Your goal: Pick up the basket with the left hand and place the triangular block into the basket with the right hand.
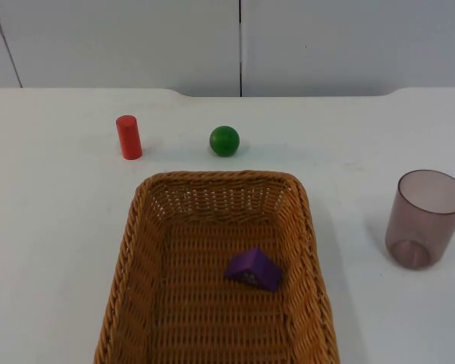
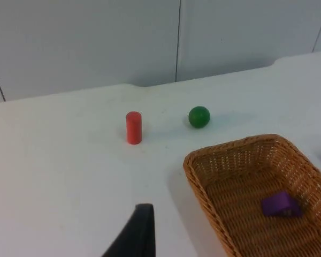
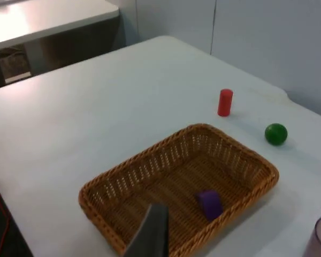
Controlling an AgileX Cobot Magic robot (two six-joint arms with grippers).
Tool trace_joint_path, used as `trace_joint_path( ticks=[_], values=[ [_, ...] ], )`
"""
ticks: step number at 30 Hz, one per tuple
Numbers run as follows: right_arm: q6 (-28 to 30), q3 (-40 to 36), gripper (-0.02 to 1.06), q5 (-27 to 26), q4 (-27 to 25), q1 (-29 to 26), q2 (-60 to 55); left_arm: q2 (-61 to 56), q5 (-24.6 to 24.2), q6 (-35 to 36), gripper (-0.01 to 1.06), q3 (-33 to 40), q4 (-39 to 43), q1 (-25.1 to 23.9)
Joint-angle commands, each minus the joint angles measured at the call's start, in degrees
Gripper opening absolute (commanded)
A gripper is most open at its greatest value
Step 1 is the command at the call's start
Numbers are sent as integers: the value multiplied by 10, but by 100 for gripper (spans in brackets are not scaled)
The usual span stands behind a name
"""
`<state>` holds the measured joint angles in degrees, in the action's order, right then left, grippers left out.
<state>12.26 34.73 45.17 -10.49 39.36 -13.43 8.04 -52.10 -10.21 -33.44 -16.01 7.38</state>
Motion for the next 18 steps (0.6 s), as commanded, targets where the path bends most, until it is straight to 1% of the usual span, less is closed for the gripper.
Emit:
trace_joint_path(
  ticks=[1, 2, 3, 5, 8, 9, 10, 11, 14, 15, 16, 18],
  values=[
    [-10, -7, 83, 10, 5, -3, 20, -21, -2, 6, 105, 11, 4, -2],
    [-26, -9, 83, 21, 16, -3, 31, -32, -4, 6, 105, 15, 4, -2],
    [-26, -9, 83, 21, 16, -3, 31, -32, -4, 6, 105, 15, 4, -2],
    [-50, -13, 83, 48, 43, -3, 54, -57, -10, 6, 105, 18, 6, -2],
    [-95, -13, 83, 108, 90, -3, 78, -80, -16, 9, 105, 18, 20, -2],
    [-95, -13, 83, 108, 90, -3, 78, -80, -16, 9, 105, 18, 20, -2],
    [-105, -13, 83, 121, 105, -3, 85, -80, -16, 15, 105, 18, 30, -2],
    [-116, -13, 83, 135, 105, -3, 90, -80, -17, 21, 105, 18, 39, -2],
    [-118, -13, 83, 169, 105, -3, 101, -80, -34, 32, 105, 19, 61, -2],
    [-118, -13, 83, 169, 105, -3, 101, -80, -34, 32, 105, 19, 61, -2],
    [-111, -16, 83, 182, 105, -3, 107, -80, -37, 33, 105, 23, 63, -2],
    [-111, -27, 83, 183, 105, -3, 116, -80, -44, 34, 105, 31, 68, -2]
  ],
)
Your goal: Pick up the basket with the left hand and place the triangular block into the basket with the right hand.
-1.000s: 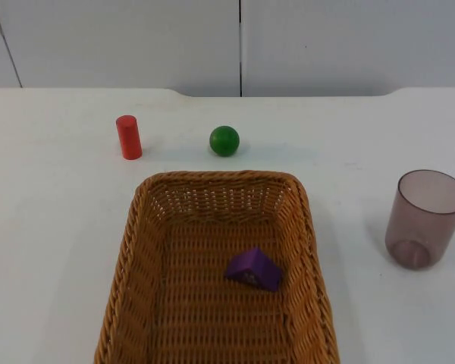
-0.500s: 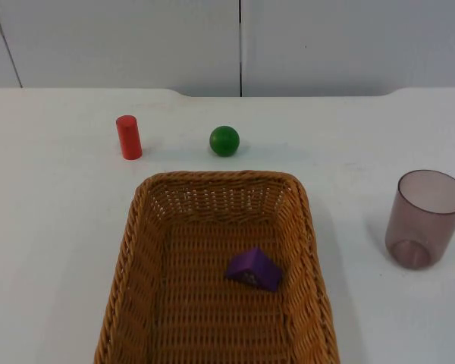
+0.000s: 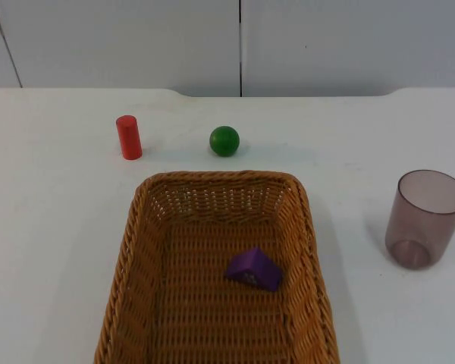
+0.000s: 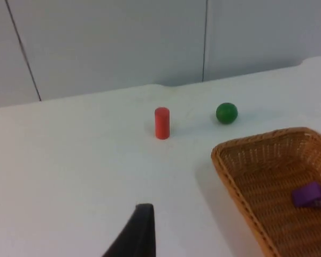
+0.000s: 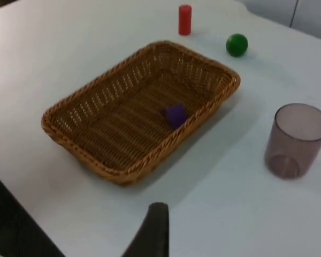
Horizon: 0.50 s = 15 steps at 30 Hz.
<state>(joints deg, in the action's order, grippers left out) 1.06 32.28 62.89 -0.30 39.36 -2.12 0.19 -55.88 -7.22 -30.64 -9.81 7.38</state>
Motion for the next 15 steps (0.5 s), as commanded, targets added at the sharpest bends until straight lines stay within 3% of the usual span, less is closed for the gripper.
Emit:
trace_joint_path(
  ticks=[1, 10, 12, 15],
  values=[
    [1, -12, 83, 7, 3, -3, 11, -2, -12, 9, 105, 8, 11, -2],
    [-11, -28, 83, -11, 3, -3, 21, -2, -66, 45, 105, 13, 41, -2],
    [-11, -28, 83, -11, 3, -3, 21, -2, -60, 87, 105, 20, 62, -2],
    [-11, -28, 83, -11, 3, -3, 21, -2, -56, 91, 105, 24, 66, -2]
  ],
)
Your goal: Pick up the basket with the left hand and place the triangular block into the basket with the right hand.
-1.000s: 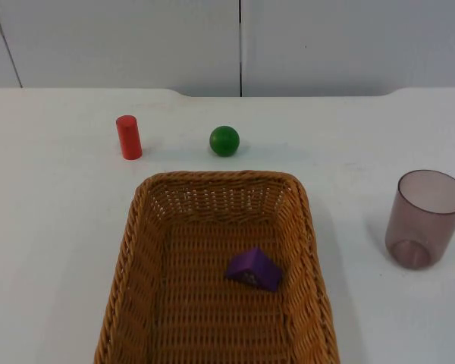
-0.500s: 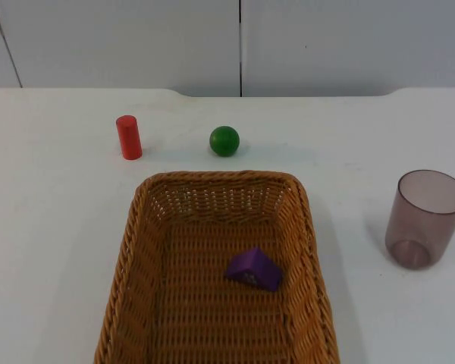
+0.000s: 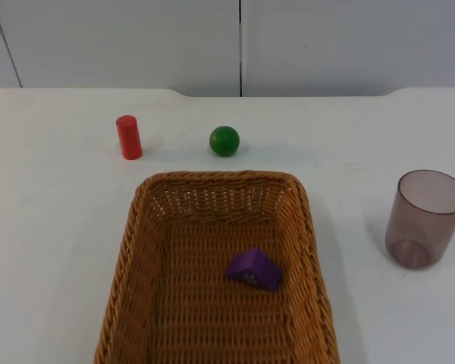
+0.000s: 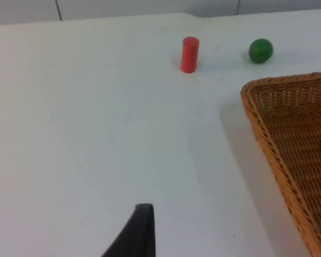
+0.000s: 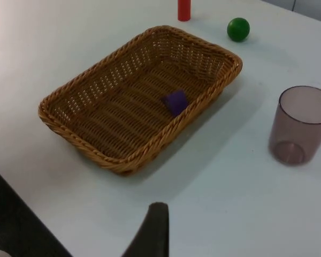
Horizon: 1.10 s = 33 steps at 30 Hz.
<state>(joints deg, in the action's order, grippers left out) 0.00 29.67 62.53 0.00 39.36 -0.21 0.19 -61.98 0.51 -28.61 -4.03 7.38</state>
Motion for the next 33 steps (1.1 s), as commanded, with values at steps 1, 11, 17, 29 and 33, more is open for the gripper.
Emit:
trace_joint_path(
  ticks=[1, 11, 17, 29, 33],
  values=[
    [0, -2, 83, -7, 0, -3, 2, -2, 5, 14, 105, 3, 8, -2],
    [5, -2, 83, -7, 0, -3, 2, -2, 5, 10, 105, 3, 11, -2],
    [5, -2, 83, -7, 0, -3, 2, -2, 4, -12, 105, 3, 31, -2],
    [5, -2, 93, -7, 0, -3, 2, -2, 4, -12, 105, 3, 31, -2],
    [7, -2, 105, -7, 0, -3, 2, -2, 4, -12, 105, 3, 31, -2]
  ],
)
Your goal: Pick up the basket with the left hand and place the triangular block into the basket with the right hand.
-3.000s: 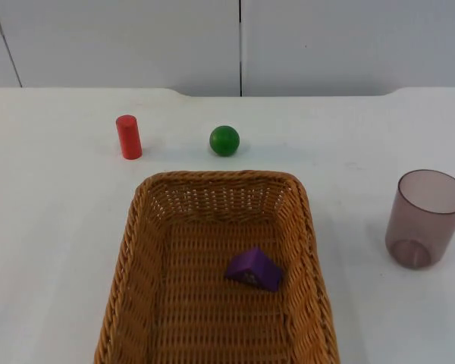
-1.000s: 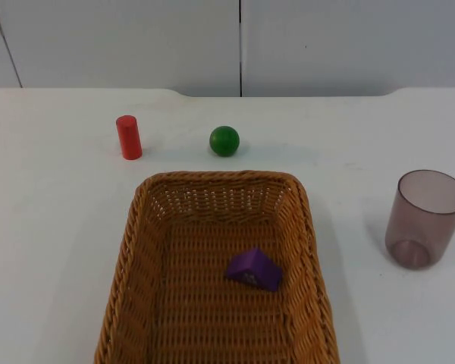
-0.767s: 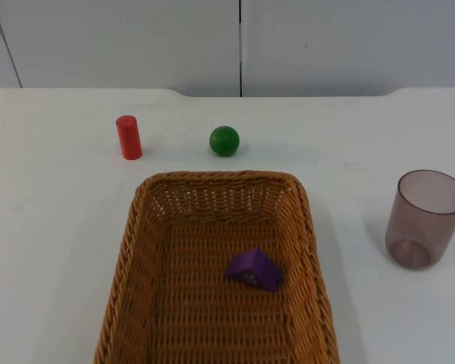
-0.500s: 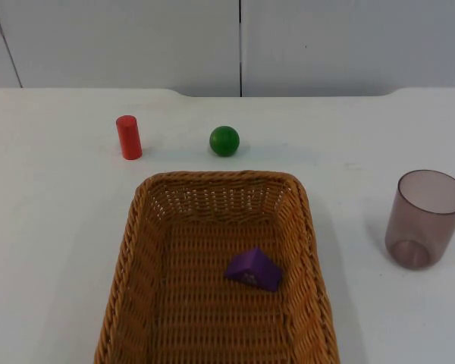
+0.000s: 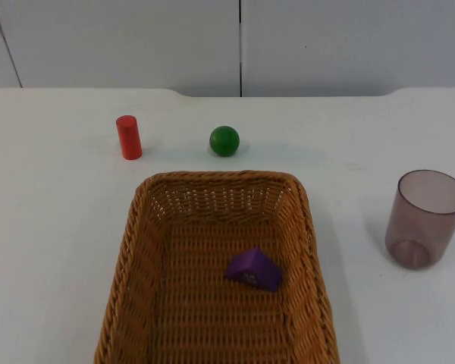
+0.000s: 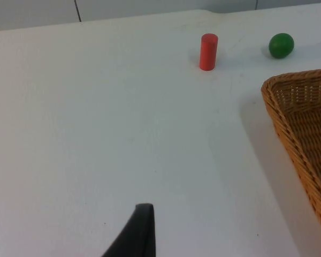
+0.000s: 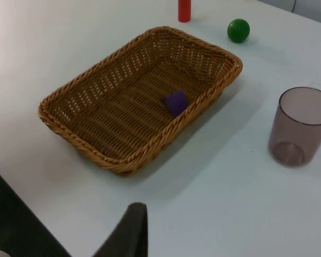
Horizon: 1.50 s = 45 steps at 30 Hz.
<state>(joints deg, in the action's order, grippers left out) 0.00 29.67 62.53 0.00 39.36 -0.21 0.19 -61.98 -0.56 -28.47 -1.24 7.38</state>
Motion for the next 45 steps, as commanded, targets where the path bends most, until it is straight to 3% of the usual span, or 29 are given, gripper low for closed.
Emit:
trace_joint_path(
  ticks=[1, 20, 26, 36, 41, 45],
  values=[
    [7, -2, 105, -7, 0, -3, 2, -2, 4, -1, 105, 2, 3, -2],
    [7, -2, 105, -7, 0, -13, 2, -2, 4, -1, 105, 2, 3, -2],
    [7, -2, 105, -7, -6, -95, 2, -2, 4, -1, 105, 2, 3, -2],
    [7, -2, 105, -7, -6, -289, 2, -2, 4, -1, 105, 2, 4, -2],
    [7, -2, 105, -7, -6, -356, 2, -2, 4, -1, 105, 2, 4, -2],
    [7, -2, 105, -7, -6, -368, 2, -2, 4, -1, 105, 2, 4, -2]
  ],
)
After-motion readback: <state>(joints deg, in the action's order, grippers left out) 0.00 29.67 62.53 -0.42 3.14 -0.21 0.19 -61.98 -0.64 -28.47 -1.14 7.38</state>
